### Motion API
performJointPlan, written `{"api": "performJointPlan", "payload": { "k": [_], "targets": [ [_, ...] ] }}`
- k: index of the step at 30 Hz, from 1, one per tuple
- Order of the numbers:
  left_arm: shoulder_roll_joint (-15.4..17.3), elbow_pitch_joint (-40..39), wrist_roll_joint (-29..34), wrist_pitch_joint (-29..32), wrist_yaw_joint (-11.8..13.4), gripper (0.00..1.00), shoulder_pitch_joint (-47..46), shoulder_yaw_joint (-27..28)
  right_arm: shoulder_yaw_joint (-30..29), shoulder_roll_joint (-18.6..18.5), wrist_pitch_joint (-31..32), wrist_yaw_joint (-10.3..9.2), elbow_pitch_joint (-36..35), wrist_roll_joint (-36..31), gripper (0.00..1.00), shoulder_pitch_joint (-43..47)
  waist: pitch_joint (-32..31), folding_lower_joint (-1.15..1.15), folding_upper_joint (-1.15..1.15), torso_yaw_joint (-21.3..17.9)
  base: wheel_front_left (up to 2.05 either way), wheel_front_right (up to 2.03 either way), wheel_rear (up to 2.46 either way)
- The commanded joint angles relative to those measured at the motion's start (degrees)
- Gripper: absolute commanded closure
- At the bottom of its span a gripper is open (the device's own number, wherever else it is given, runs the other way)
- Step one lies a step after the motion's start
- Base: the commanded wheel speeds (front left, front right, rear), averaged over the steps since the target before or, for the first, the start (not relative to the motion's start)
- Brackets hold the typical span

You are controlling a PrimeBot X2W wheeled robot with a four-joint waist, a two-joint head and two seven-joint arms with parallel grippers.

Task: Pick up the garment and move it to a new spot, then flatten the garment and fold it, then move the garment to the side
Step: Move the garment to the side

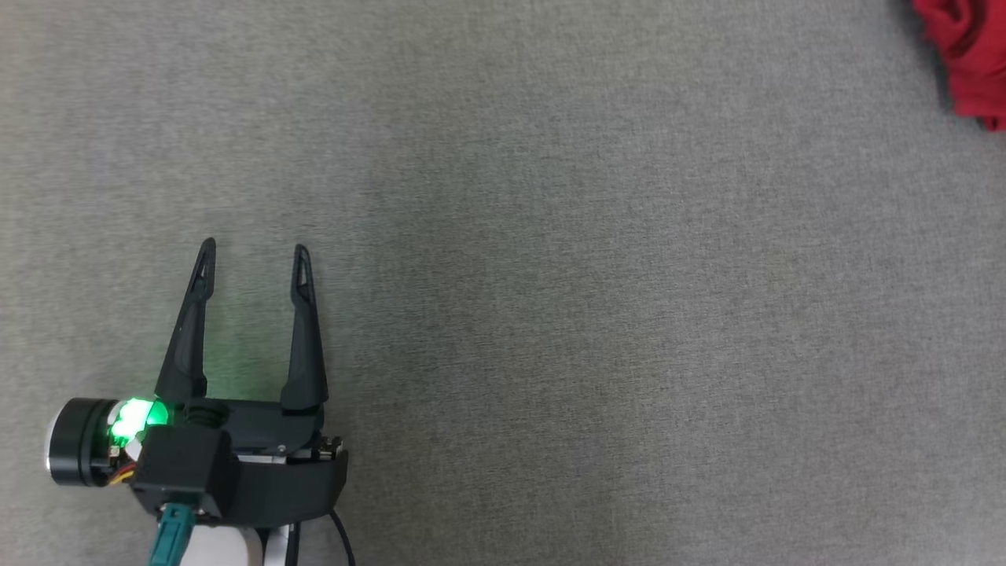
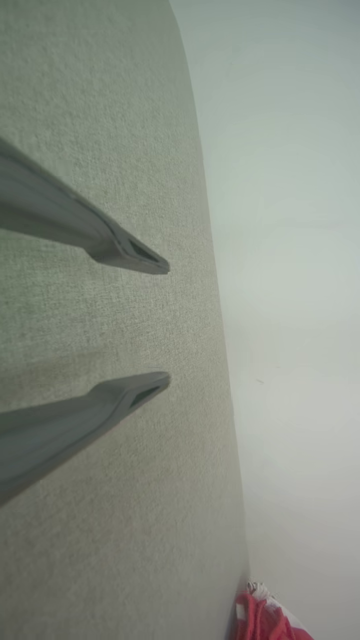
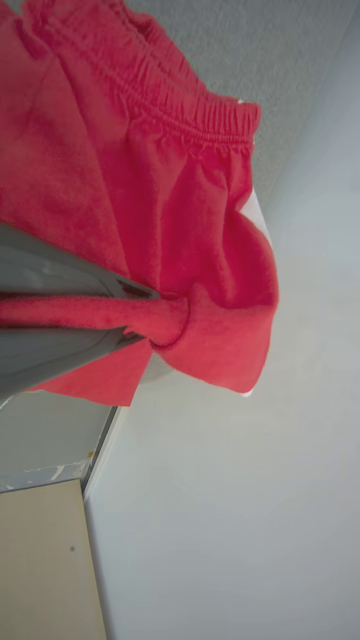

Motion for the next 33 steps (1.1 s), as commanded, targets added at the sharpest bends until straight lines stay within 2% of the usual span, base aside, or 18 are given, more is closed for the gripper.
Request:
{"api": "performJointPlan", "payload": {
  "k": [1, 5, 13, 20, 21, 22, 23, 24, 25, 33],
  "targets": [
    [0.6, -0.7, 0.3, -0.2, 0.1, 0.00, -0.7, 0.0, 0.4, -0.9, 0.2, -0.19, -0.2, 0.5, 1.00, -1.2, 0.9, 0.00, -0.01, -0.8, 0.00, 0.00, 0.00],
    [1.0, -2.7, 0.7, -0.2, 0.9, 0.00, -0.2, -0.6, 2.4, -3.6, 0.7, -0.19, -0.3, 0.9, 1.00, -3.1, 1.6, 0.00, -0.01, -1.3, 0.00, 0.00, 0.00],
    [2.3, -5.3, 0.9, -0.2, 1.9, 0.00, -1.1, -1.8, 5.8, -5.5, -0.3, -0.19, 2.6, -1.5, 1.00, -6.6, 3.5, 0.00, -0.01, -1.8, 0.00, 0.00, 0.00],
    [3.3, -6.5, 0.7, -0.2, 2.8, 0.00, -1.5, -2.5, 8.1, -4.1, -0.8, -0.19, 6.8, -3.5, 1.00, -9.6, 4.5, 0.00, -0.01, -1.8, 0.00, 0.00, 0.00],
    [3.4, -6.6, 0.7, -0.2, 3.0, 0.00, -1.5, -2.5, 8.3, -4.0, -0.8, -0.19, 7.4, -3.5, 0.94, -10.1, 4.5, 0.00, -0.01, -1.9, 0.00, 0.00, 0.00],
    [3.4, -6.6, 0.7, -0.2, 3.0, 0.00, -1.5, -2.5, 8.3, -4.0, -0.8, -0.19, 7.4, -3.5, 0.94, -10.1, 4.5, 0.00, -0.01, -1.9, 0.00, 0.00, 0.00],
    [3.6, -6.7, 0.6, -0.2, 3.1, 0.00, -1.4, -2.6, 8.5, -3.9, -1.3, -0.19, 7.8, -4.1, 0.56, -10.7, 4.6, 0.00, -0.01, -1.9, 0.00, 0.00, 0.00],
    [3.7, -6.7, 0.5, -0.2, 3.4, 0.00, -1.3, -2.6, 8.7, -3.8, -1.7, -0.19, 8.2, -4.5, 0.26, -11.3, 4.6, 0.00, -0.01, -2.0, 0.00, 0.00, 0.00],
    [3.9, -6.8, 0.4, -0.2, 3.5, 0.00, -1.3, -2.6, 9.0, -3.6, -2.0, -0.19, 8.7, -5.2, 0.00, -11.7, 4.7, 0.00, -0.01, -2.0, 0.00, 0.00, 0.00],
    [4.2, -5.7, -0.3, -0.2, 4.5, 0.00, -0.5, -2.7, 9.9, -1.4, -4.2, -0.19, 12.1, -7.7, 0.00, -14.8, 3.3, 0.00, -0.01, -2.5, 0.00, 0.00, 0.00]
  ]
}}
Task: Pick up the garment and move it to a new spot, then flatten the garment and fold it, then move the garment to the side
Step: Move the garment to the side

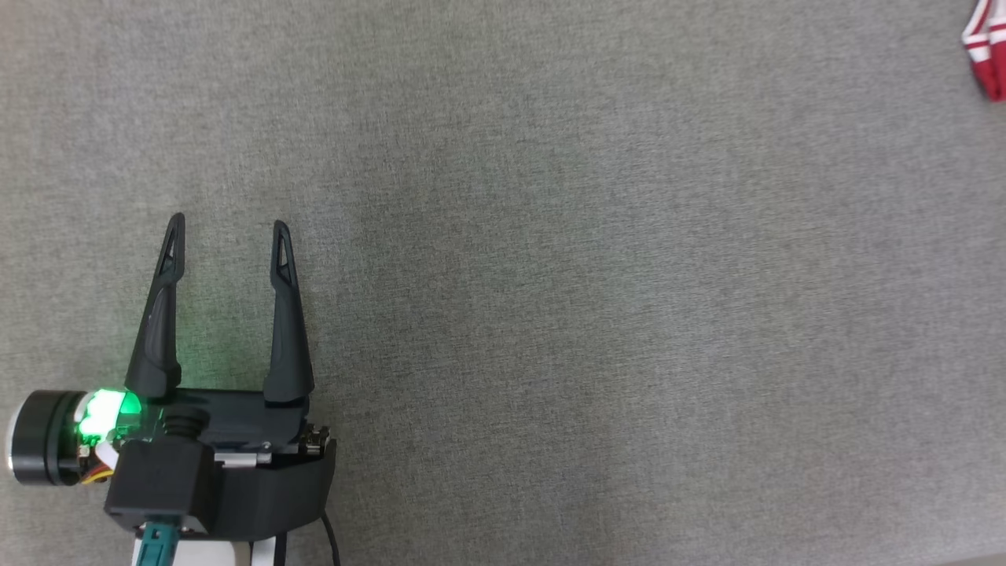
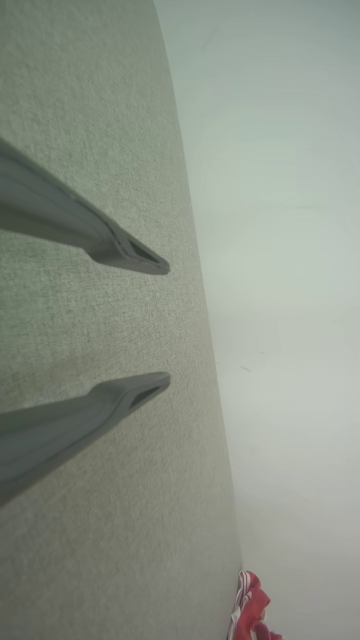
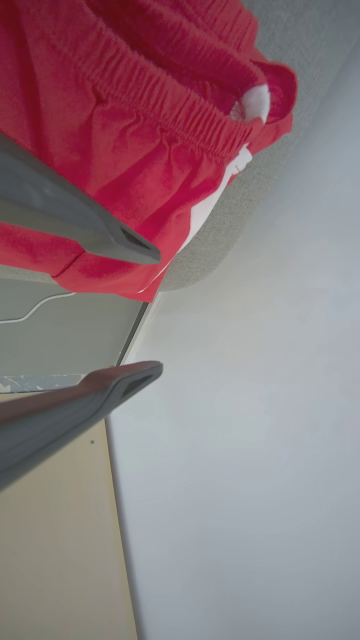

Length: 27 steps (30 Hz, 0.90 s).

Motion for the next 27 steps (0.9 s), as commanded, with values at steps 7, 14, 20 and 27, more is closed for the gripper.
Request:
{"api": "performJointPlan", "payload": {
  "k": [7, 14, 20, 27],
  "targets": [
    [-0.7, 2.8, -1.9, -0.2, 0.7, 0.00, 2.4, 0.8, -3.7, 4.7, -9.2, -0.19, 1.9, 2.7, 0.00, 0.4, -5.7, 0.00, -0.01, -0.3, 0.00, 0.00, 0.00],
    [-1.7, 5.9, -3.1, -0.2, 0.5, 0.00, 6.4, 2.9, -8.3, 10.4, -15.2, -0.19, 1.8, 4.5, 0.00, 6.2, -13.5, 0.00, -0.01, 0.1, 0.00, 0.00, 0.00],
    [-2.4, 8.4, -3.7, -0.2, -0.1, 0.00, 10.9, 5.3, -19.5, 15.6, -15.6, -0.18, -5.1, 0.7, 0.00, 16.2, -20.2, 0.00, -0.01, 0.0, 0.00, 0.00, 0.00],
    [-3.2, 11.5, -3.9, -0.2, -1.4, 0.00, 14.9, 7.2, -37.8, 22.4, -15.6, -0.18, -17.7, -7.2, 0.00, 36.8, -27.7, 0.00, -0.01, 0.9, 0.00, 0.00, 0.00]
  ]
}}
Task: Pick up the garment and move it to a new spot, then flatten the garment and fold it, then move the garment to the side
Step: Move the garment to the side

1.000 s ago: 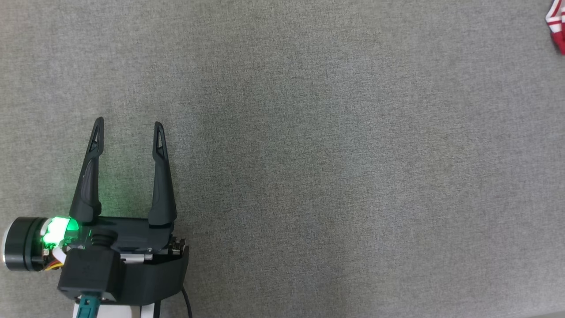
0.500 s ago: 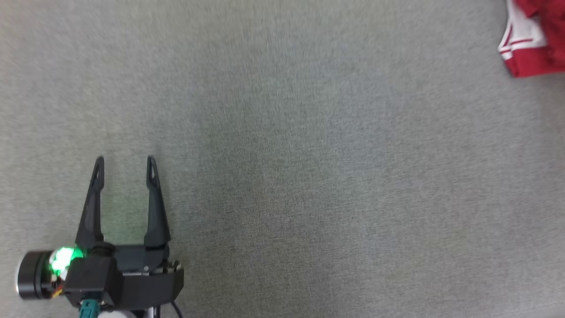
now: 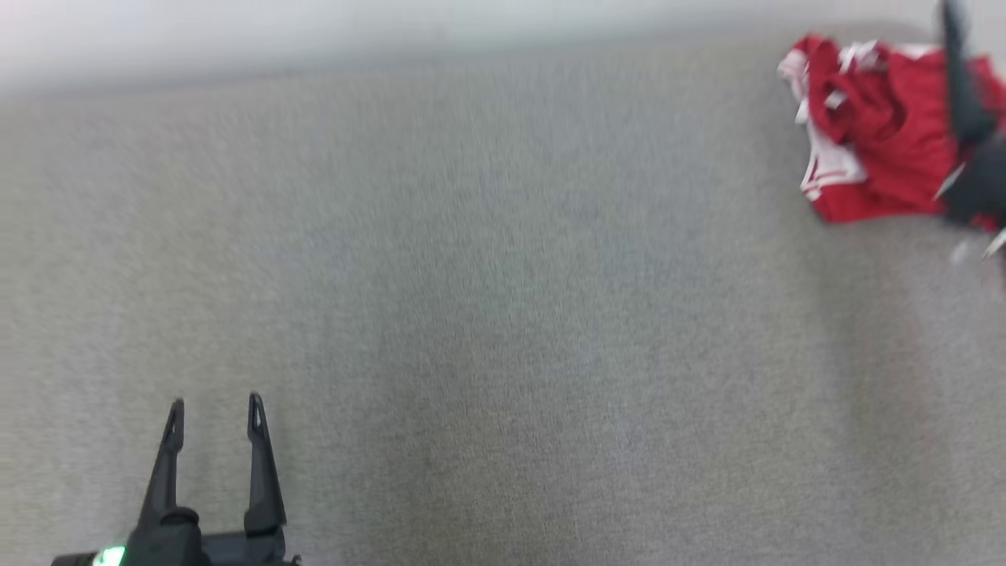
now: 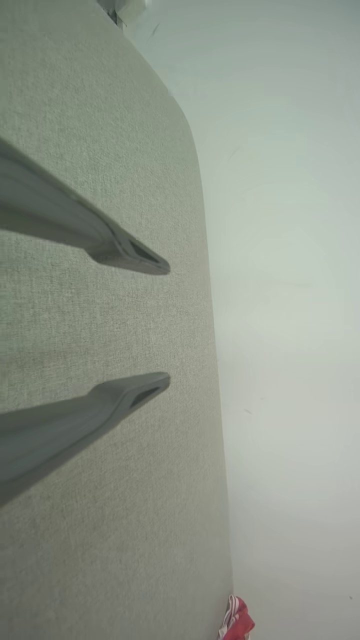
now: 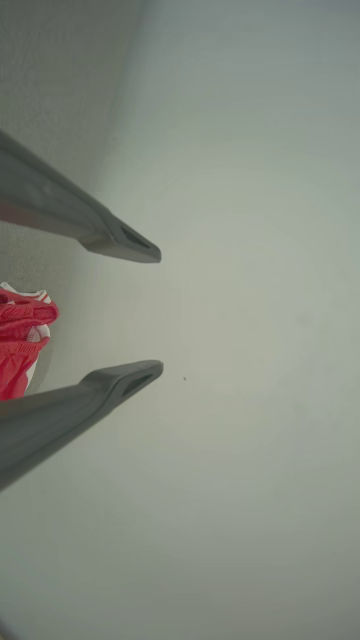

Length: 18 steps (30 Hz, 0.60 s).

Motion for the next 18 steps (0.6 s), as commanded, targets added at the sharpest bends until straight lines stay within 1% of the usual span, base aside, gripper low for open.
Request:
{"api": "performJointPlan", "payload": {
  "k": [1, 3, 5, 6, 8, 9, 14, 18],
  "targets": [
    [-0.3, 0.7, -0.1, -0.2, -0.4, 0.00, 1.3, 0.4, -3.6, 2.4, -0.2, -0.17, -2.9, -1.8, 0.00, 5.6, -6.7, 0.02, 0.01, 1.0, 0.00, 0.00, 0.00],
    [-0.5, 1.3, 0.0, -0.2, -0.8, 0.00, 1.9, 0.7, -8.2, 4.9, -0.2, -0.17, -6.7, -3.7, 0.00, 11.4, -7.8, 0.02, 0.01, 1.3, 0.00, 0.00, 0.00],
    [-0.7, 1.5, 0.0, -0.2, -0.8, 0.00, 2.7, 1.2, -11.4, 7.6, -0.2, -0.17, -10.4, -5.7, 0.00, 16.9, -8.6, 0.02, 0.01, 1.4, 0.00, 0.00, 0.00],
    [-0.7, 1.5, 0.0, -0.2, -0.8, 0.00, 2.7, 1.2, -11.4, 7.6, -0.2, -0.17, -10.4, -5.7, 0.00, 16.9, -8.6, 0.02, 0.01, 1.4, 0.00, 0.00, 0.00],
    [-1.0, 1.7, 0.0, -0.2, -0.9, 0.00, 3.2, 1.2, -14.2, 10.6, -0.2, -0.17, -14.0, -7.3, 0.00, 21.7, -9.3, 0.02, 0.01, 1.5, 0.00, 0.00, 0.00],
    [-1.2, 2.0, 0.1, -0.2, -1.0, 0.00, 3.7, 1.3, -16.4, 13.3, -0.2, -0.17, -17.0, -8.4, 0.00, 26.0, -9.8, 0.02, 0.01, 1.7, 0.00, 0.00, 0.00],
    [-1.6, 3.2, 0.3, -0.2, -1.7, 0.00, 3.4, 0.6, -20.5, 18.6, -0.2, -0.17, -22.5, -10.4, 0.00, 36.0, -11.1, 0.02, 0.01, 3.1, 0.00, 0.00, 0.00],
    [-1.8, 4.1, 0.1, -0.2, -1.9, 0.00, 3.2, 0.2, -22.4, 22.2, -0.2, -0.17, -25.6, -10.9, 0.00, 42.2, -12.0, 0.02, 0.01, 3.5, 0.00, 0.00, 0.00]
  ]
}}
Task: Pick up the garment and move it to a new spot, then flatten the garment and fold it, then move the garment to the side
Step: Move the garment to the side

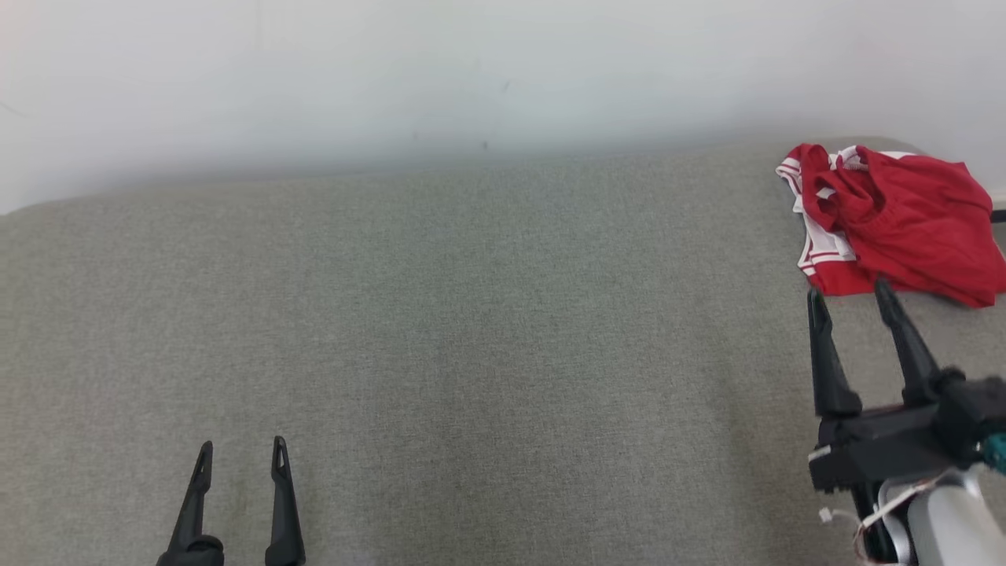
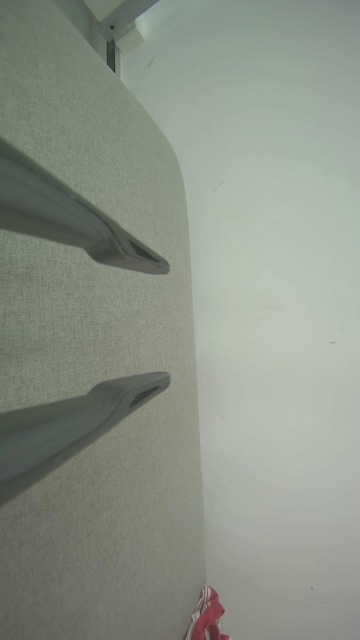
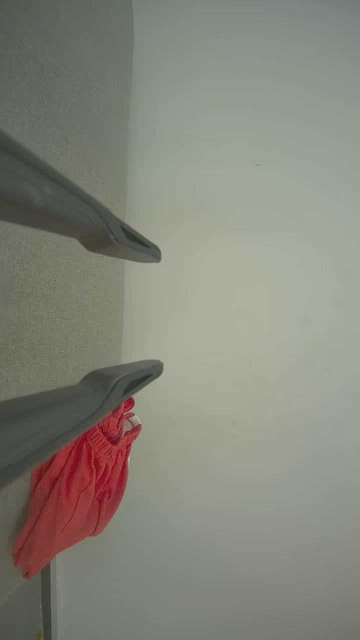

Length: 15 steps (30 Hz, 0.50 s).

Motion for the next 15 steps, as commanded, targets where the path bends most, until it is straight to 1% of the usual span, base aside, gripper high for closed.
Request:
{"api": "performJointPlan", "payload": {
  "k": [1, 6, 9, 15],
  "targets": [
    [-0.2, 0.2, 0.0, -0.2, 0.0, 0.00, -0.2, -0.1, -0.7, 0.8, -0.2, -0.17, -0.6, -0.3, 0.00, 1.4, -0.8, 0.01, 0.00, 0.5, 0.00, 0.00, 0.00],
    [-0.3, 1.1, -0.1, -0.2, -0.4, 0.00, 0.4, -0.3, -2.8, 5.7, -0.2, -0.17, -2.5, -0.8, 0.00, 7.0, -2.1, 0.01, 0.00, 0.8, 0.00, 0.00, 0.00],
    [-0.4, 1.7, -0.2, -0.2, -0.4, 0.00, 0.9, -0.3, -2.6, 8.2, -0.2, -0.17, -3.2, -1.4, 0.00, 10.4, -2.6, 0.01, 0.00, 1.1, 0.00, 0.00, 0.00],
    [-0.4, 2.9, -0.6, -0.2, -0.5, 0.00, 1.4, -0.4, -2.3, 11.1, -0.2, -0.17, -3.9, -1.9, 0.00, 14.9, -3.1, 0.01, 0.00, 1.6, 0.00, 0.00, 0.00]
  ]
}}
